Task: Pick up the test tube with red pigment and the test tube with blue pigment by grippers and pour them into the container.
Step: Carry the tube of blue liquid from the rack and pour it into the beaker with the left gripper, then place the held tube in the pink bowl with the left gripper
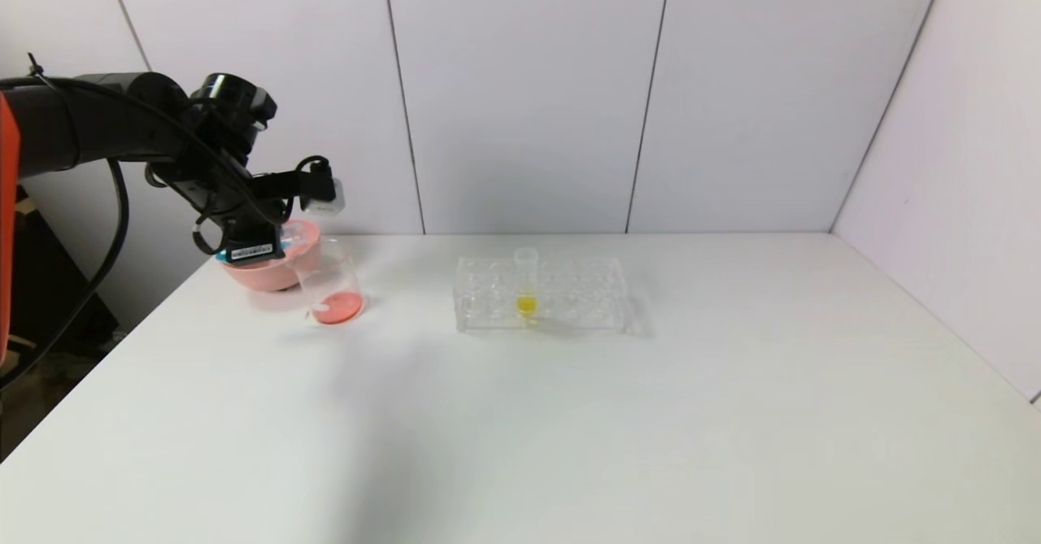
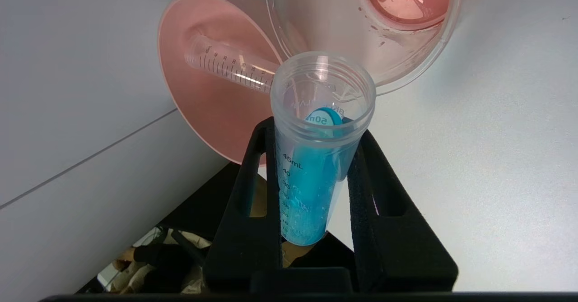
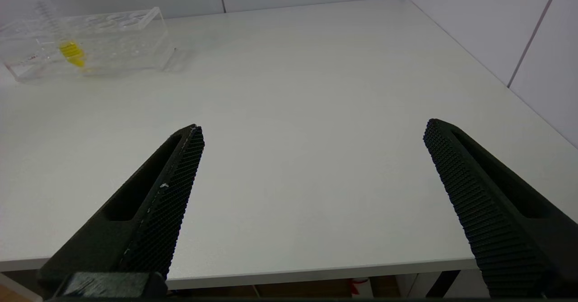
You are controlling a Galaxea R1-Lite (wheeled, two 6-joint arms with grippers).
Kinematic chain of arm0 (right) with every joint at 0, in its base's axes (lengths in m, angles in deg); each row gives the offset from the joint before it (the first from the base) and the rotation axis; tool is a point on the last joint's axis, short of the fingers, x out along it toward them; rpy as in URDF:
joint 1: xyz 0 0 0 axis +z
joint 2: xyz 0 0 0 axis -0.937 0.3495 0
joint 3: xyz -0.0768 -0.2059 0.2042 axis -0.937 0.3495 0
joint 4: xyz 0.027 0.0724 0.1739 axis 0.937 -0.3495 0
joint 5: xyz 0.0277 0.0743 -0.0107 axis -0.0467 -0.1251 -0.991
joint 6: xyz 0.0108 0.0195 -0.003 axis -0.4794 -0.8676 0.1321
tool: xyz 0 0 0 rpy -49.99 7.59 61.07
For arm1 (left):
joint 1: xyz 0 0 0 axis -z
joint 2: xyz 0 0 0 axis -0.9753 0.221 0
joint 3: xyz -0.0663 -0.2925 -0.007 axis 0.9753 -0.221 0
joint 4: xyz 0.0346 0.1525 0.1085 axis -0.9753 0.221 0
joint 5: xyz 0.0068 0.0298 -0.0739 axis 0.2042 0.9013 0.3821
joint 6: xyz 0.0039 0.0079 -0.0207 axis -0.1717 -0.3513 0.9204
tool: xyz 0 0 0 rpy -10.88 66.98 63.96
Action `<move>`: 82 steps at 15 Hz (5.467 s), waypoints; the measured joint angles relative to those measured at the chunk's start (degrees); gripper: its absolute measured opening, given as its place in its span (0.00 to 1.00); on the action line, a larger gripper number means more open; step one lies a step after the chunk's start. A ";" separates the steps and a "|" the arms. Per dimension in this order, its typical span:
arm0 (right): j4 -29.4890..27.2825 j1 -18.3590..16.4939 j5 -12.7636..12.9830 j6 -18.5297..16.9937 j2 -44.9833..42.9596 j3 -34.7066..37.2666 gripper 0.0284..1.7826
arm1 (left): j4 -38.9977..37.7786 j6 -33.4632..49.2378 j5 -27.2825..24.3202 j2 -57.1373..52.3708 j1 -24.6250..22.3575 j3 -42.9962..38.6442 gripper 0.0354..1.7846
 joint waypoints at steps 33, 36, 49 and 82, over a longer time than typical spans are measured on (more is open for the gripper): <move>0.00 0.00 -0.02 -0.02 0.00 0.00 1.00 | 1.87 -4.33 16.46 0.85 4.79 -0.06 0.23; 0.00 0.00 -0.04 0.00 0.00 0.00 1.00 | 1.82 -4.63 18.14 0.85 5.16 -0.02 0.23; 0.00 0.00 -0.04 -0.05 0.00 0.00 1.00 | 1.97 -4.74 22.69 1.68 8.30 -0.09 0.23; 0.00 0.00 0.00 -0.02 0.00 0.00 1.00 | -116.23 72.56 21.10 -10.33 0.35 -65.91 0.23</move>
